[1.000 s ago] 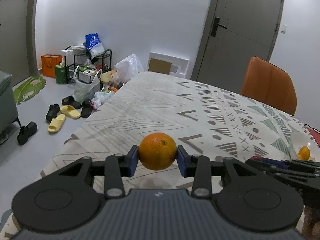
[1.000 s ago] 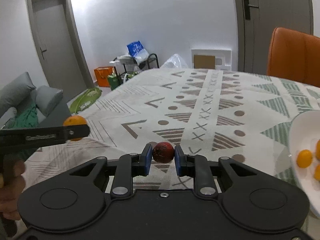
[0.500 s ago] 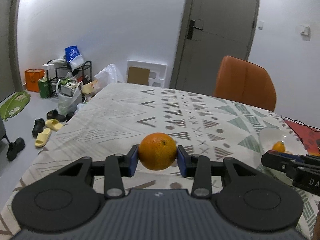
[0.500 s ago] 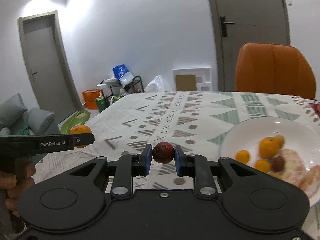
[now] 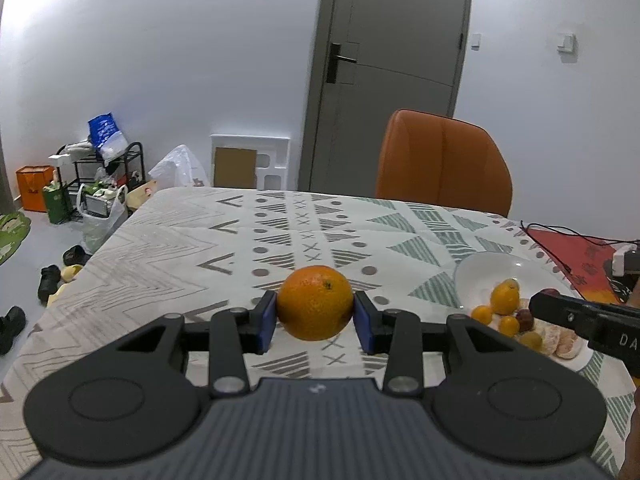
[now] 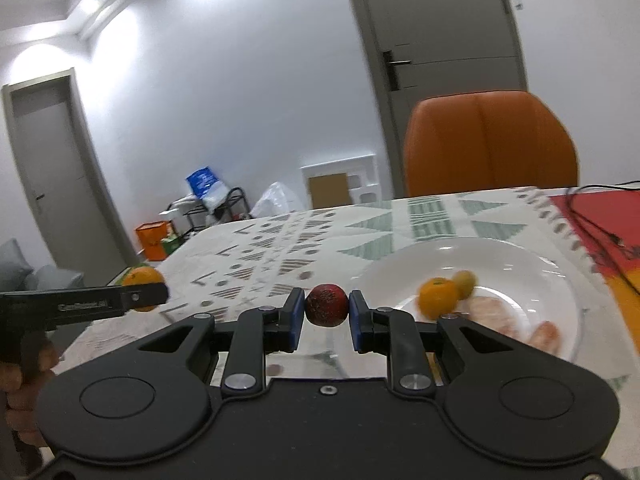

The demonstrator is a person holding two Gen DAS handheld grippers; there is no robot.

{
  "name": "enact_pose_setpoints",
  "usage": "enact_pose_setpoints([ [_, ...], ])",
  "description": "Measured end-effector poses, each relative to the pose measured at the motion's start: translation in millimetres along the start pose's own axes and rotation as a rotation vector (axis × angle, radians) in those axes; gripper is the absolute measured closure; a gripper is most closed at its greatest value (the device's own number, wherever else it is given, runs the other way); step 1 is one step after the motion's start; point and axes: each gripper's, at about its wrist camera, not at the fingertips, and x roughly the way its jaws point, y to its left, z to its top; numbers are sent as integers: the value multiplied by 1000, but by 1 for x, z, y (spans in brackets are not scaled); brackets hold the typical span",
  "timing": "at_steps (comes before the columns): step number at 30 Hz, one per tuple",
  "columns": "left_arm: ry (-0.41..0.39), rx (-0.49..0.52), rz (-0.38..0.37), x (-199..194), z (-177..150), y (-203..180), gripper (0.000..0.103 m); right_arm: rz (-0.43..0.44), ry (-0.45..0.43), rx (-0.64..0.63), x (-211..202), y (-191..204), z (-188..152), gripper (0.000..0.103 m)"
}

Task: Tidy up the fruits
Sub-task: 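Carry the orange and red fruit into the white bowl and open both tools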

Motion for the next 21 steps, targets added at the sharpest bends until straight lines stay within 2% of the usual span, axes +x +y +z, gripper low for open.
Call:
enact_pose_setpoints([
  [11, 0, 48, -65, 4, 5, -39, 64, -121, -34, 62, -16, -49, -1, 81],
  [21, 19, 87, -104, 20, 6, -68, 64, -186, -33, 86, -13, -80, -4, 81],
])
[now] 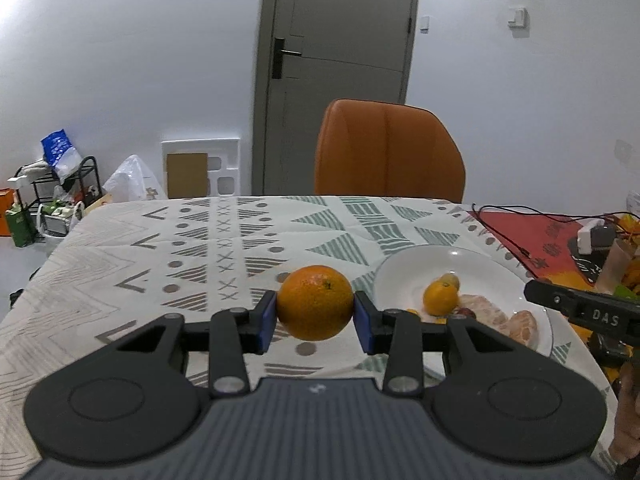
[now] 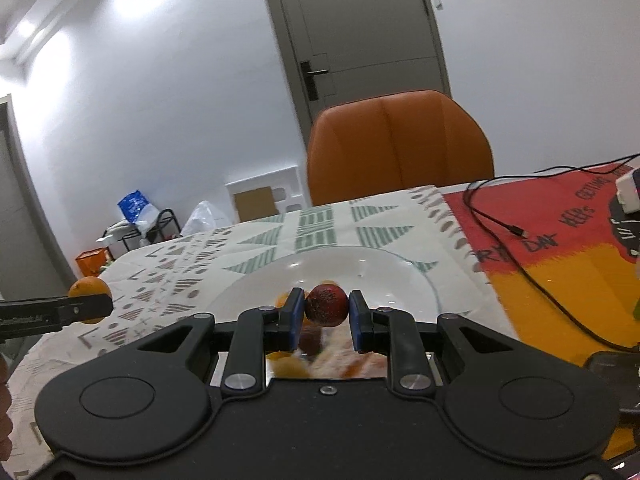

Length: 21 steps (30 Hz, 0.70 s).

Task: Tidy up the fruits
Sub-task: 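Carry the orange and red fruit into the white bowl and open both tools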

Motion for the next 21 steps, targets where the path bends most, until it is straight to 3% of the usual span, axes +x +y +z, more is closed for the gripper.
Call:
enact_pose_setpoints([
  [9, 15, 42, -31, 19, 2, -24, 64, -38, 1, 31, 9, -21, -2, 80],
  [11, 22, 45, -36, 24, 3, -29, 64, -50, -5, 39, 10, -26, -2, 70],
  [21, 45, 90, -77, 43, -1, -54, 64, -47, 11, 57, -2, -38, -13, 70],
])
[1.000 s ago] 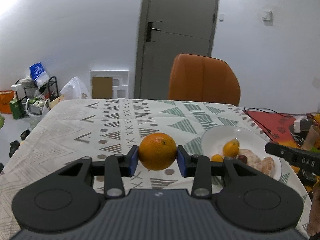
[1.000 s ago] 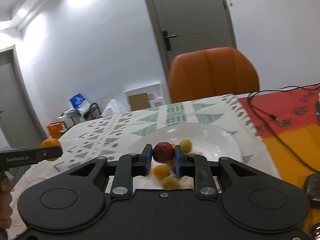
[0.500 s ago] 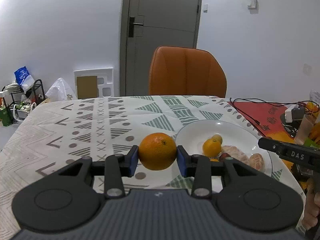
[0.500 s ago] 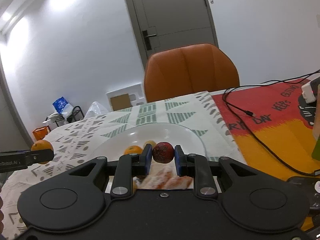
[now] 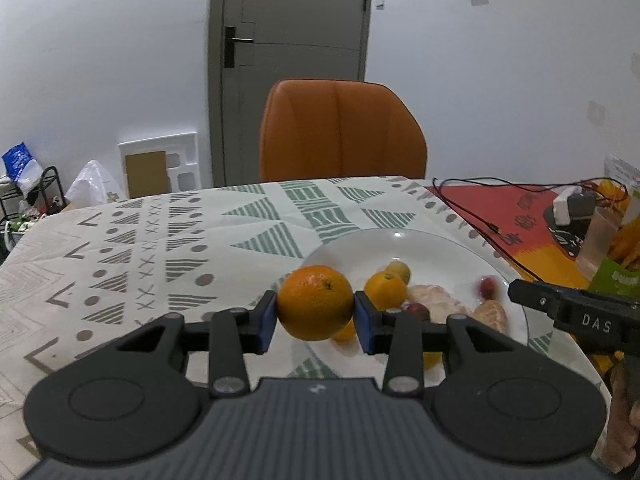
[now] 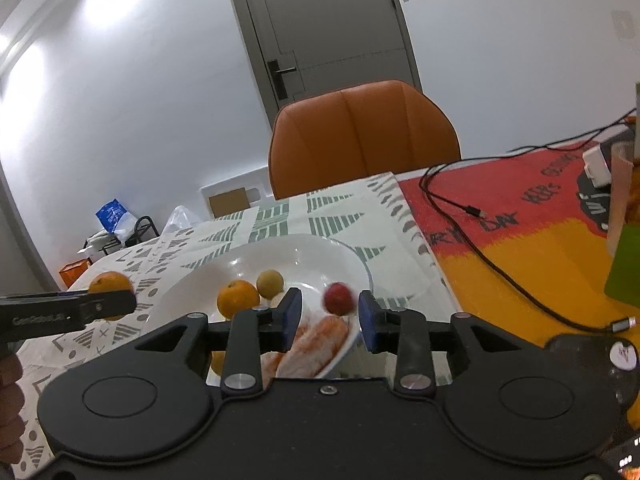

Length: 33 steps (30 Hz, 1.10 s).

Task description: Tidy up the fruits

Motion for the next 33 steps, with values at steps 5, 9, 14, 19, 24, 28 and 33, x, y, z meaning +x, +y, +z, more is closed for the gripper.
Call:
enact_pose_setpoints([
  [5, 5, 14, -15, 4, 2, -9, 63, 12, 2, 2, -5, -1, -2, 70],
  [9, -18, 25, -6, 0, 3, -11, 62, 17, -1, 18, -9, -2, -2, 64],
  [14, -19, 21, 9, -7, 4, -6, 60, 25, -1, 15, -12, 2, -3, 64],
  [19, -18, 0, 30, -16, 1, 4, 53, 26, -2, 8, -17, 11, -4, 57],
  [24, -25, -16, 49, -26, -4, 16, 38, 28, -9, -8, -24, 22, -4, 48],
  [28, -25, -37, 81, -33, -7, 27, 26, 41, -8, -9, -28, 28, -6, 36],
  [33, -43, -44, 126, -45, -10, 38, 15, 57, 8, -11, -29, 36, -7, 24],
])
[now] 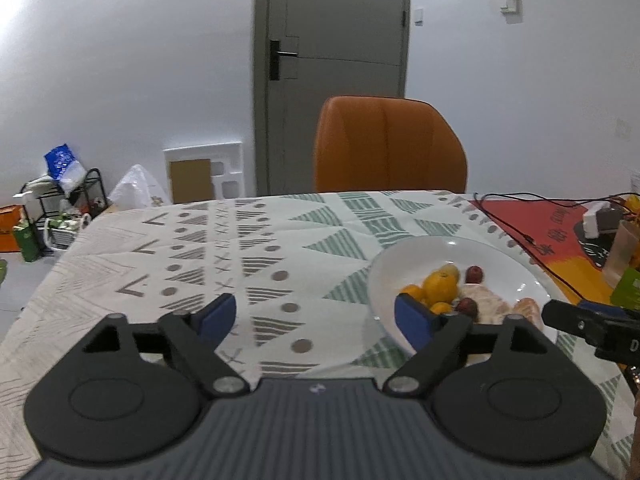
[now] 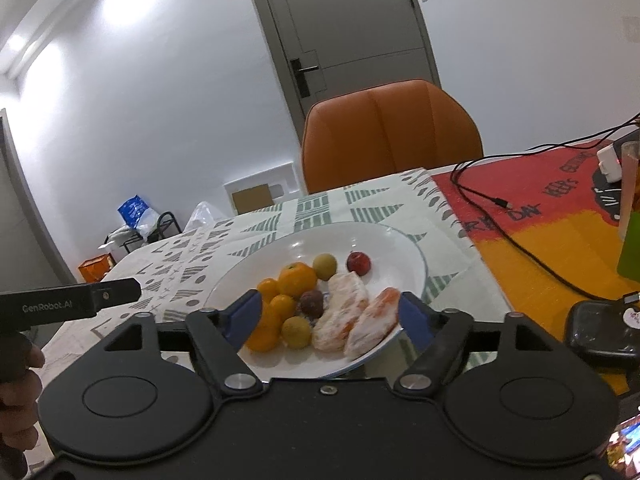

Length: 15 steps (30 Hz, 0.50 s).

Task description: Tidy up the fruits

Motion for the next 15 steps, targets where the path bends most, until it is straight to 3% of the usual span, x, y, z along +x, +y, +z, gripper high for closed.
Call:
enact_pose_setpoints([
  [2, 2, -8, 10, -4, -1, 6, 13, 10, -3, -3, -2, 5, 0, 13],
  [7, 4, -8, 30, -14, -3, 16, 10, 25, -8, -20, -8, 18, -1, 3],
  [12, 34, -35, 27, -22, -5, 28, 0, 32, 1, -33, -12, 29, -2, 0],
  [15, 32, -45, 38, -29, -7, 35, 0, 37, 1, -42, -16, 36, -2, 0],
])
